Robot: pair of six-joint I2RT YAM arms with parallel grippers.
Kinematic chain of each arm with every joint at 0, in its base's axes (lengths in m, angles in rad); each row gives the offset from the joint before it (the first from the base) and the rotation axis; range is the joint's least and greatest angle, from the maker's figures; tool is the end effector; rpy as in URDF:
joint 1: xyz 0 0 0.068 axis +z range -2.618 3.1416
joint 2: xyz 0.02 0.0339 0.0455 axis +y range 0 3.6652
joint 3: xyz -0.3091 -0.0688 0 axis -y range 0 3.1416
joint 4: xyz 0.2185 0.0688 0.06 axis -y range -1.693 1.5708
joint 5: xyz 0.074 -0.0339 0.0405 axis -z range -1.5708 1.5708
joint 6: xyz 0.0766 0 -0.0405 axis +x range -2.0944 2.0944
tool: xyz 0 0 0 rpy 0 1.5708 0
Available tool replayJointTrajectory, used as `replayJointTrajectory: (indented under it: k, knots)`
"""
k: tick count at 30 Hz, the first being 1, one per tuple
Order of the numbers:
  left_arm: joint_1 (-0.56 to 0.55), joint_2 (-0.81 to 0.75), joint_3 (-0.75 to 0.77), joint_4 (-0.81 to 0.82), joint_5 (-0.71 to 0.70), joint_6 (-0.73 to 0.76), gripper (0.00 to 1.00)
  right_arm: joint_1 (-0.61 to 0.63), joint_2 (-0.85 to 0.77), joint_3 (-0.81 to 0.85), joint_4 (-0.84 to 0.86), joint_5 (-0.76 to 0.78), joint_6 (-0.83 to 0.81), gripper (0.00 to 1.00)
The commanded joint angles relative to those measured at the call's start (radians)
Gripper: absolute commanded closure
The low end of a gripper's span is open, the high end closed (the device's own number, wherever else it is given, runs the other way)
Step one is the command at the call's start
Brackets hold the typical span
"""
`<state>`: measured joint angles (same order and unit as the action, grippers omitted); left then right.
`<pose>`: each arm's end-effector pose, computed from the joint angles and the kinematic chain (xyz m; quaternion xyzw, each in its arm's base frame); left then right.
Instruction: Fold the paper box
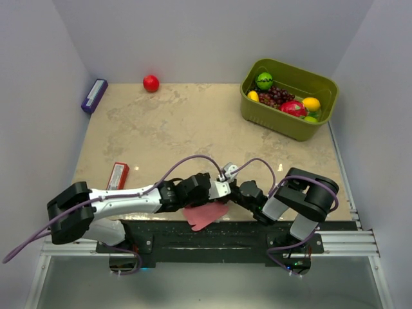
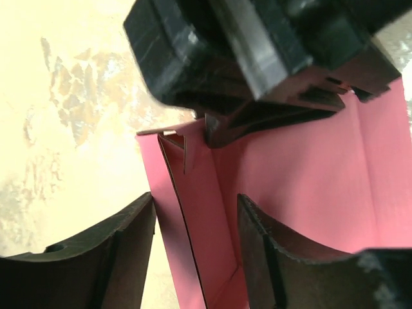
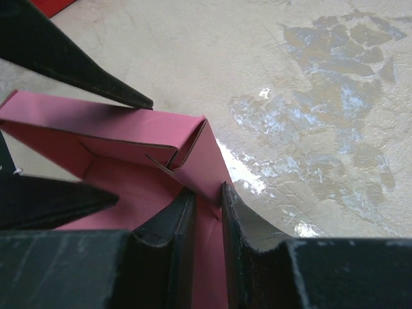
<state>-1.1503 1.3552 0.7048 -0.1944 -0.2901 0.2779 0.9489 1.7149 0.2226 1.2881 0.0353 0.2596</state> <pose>0.1269 -0.2302 0.2207 0.5670 0.7326 -0.0260 0.3755 0.1704 0.2331 0.1757 -0.2515 0.7335 0.3474 0.5273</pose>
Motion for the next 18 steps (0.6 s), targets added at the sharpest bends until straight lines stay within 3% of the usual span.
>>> replayJointTrajectory:
  k: [1, 11, 18]
  knots:
    - [0.04, -0.093, -0.007, -0.047, 0.138, -0.06, 0.37, -0.016, 0.012, 0.021, 0.465, 0.069, -0.033, 1.0]
    - [0.129, -0.251, -0.016, -0.02, 0.25, -0.152, 0.25, -0.016, 0.015, 0.023, 0.47, 0.057, -0.028, 1.0]
    - [0.196, -0.243, -0.01, -0.011, 0.27, -0.158, 0.26, -0.016, 0.038, 0.029, 0.479, 0.051, -0.025, 1.0]
